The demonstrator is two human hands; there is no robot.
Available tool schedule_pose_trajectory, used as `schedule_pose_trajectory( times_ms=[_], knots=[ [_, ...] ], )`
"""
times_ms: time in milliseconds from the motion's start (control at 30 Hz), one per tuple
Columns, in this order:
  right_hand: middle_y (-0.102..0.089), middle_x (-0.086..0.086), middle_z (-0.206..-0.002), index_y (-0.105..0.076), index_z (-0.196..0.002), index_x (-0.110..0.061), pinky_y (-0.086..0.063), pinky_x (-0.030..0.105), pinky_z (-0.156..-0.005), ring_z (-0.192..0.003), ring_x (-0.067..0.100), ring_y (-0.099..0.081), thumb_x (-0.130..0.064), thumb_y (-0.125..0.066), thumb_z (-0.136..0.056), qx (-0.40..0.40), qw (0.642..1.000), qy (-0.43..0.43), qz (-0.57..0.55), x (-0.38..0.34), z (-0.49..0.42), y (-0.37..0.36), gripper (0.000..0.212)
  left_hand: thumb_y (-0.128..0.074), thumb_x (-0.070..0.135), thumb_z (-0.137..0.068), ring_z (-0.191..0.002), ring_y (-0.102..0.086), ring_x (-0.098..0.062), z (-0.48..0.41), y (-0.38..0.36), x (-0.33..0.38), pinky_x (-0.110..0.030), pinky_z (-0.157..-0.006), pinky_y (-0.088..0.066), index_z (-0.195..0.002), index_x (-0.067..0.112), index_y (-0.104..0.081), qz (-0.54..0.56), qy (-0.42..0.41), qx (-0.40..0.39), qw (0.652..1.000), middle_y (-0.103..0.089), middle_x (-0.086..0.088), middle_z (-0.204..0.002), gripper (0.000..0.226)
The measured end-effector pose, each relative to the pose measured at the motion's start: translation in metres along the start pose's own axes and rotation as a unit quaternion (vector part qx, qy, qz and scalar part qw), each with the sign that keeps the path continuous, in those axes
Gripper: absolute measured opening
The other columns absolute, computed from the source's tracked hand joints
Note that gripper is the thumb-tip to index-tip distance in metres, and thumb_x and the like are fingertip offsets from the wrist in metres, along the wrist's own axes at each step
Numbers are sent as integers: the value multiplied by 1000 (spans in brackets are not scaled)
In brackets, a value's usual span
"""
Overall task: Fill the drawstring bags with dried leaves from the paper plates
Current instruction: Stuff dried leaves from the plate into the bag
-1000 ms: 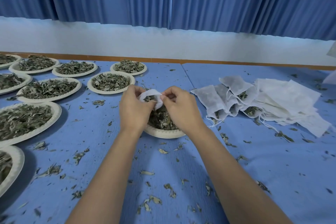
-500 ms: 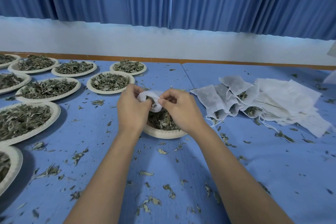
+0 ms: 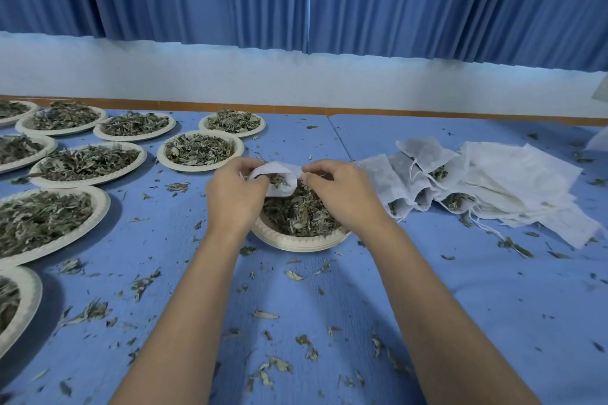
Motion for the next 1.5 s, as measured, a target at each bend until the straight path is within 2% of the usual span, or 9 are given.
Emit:
schedule_pose_trajectory(
  times_ms=[267, 567, 667, 800, 933, 1100, 1233, 1400, 1500],
  knots=[
    [-53, -3, -135, -53, -134, -31, -45, 35, -96, -124, 17, -47, -44, -75, -76, -165, 956, -21, 243, 2, 9, -19, 64, -45, 16, -96, -72, -67, -30, 5, 4, 13, -42, -73, -56, -118, 16, -68, -75, -57, 20, 995, -71, -5, -97, 32],
    [-67, 14, -105, -62, -126, -25, -40, 27, -66, -91, 29, -62, -18, -67, -87, -70, 964, 17, 258, 2, 5, -22, 40, -50, 3, -92, -56, -64, -5, 1, 4, -2, -17, -58, -56, -124, 16, -63, 34, 7, 31, 999, -53, 4, -105, 37],
    [-70, 12, -97, -66, -121, -24, -41, 26, -62, -68, 22, -59, -12, -63, -90, -34, 965, 38, 259, 0, 3, -18, 33, -48, 4, -94, -41, -56, -1, 1, 6, -4, -30, -69, -60, -124, 13, -63, 80, 24, 43, 996, -64, -15, -113, 34],
    [-73, 10, -91, -72, -111, -22, -43, 22, -50, -42, 7, -32, -5, -60, -88, 14, 981, 45, 188, 0, 0, -7, 31, -49, 11, -97, -34, -45, -3, 1, 11, -8, -32, -68, -60, -127, 14, -61, 104, 28, 88, 990, -58, -3, -56, 33],
    [-70, 4, -78, -70, -114, -23, -27, 13, -39, -37, 8, -36, -17, -66, -88, -9, 988, 25, 154, 6, -1, -8, 27, -49, 13, -98, -56, -64, -5, 2, 10, -8, -23, -60, -58, -128, 12, -59, 115, 22, 87, 989, -61, 3, -50, 32],
    [-64, -2, -121, -56, -130, -33, -50, 26, -77, -94, 9, -61, -40, -71, -80, -82, 986, 11, 142, 6, 1, -11, 52, -48, 12, -97, -72, -55, 6, 3, 8, -12, -45, -79, -58, -126, 13, -61, 127, 39, 80, 988, -69, -2, -91, 32],
    [-43, -2, -144, -46, -138, -39, -36, 31, -106, -133, 16, -38, -33, -80, -72, -169, 967, 35, 187, 2, 4, -12, 75, -49, 12, -96, -74, -59, 7, 1, 6, -14, -24, -68, -59, -127, 12, -60, 141, 32, 85, 986, -69, -14, -110, 33],
    [-53, -1, -138, -56, -132, -31, -42, 25, -97, -124, 15, -49, -11, -75, -79, -180, 951, 52, 245, 8, 8, -20, 59, -49, 12, -97, -52, -64, -1, 4, 1, -12, -30, -71, -58, -128, 11, -59, 140, 22, 74, 987, -64, -27, -108, 33],
    [-65, 3, -122, -64, -124, -26, -41, 8, -60, -75, 7, -58, -2, -67, -83, -144, 956, 58, 250, 7, 6, -17, 48, -50, 14, -98, -47, -59, 4, 5, 2, -9, -32, -72, -58, -126, 15, -61, 136, 8, 77, 988, -65, -16, -118, 31]
  ],
)
Point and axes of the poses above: each hand's wrist, its own z-axis away from the middle knuckle, its own y-axis out of the back of the hand, x = y × z, the point moved 8 cm from there along -z, towards the middle knuckle
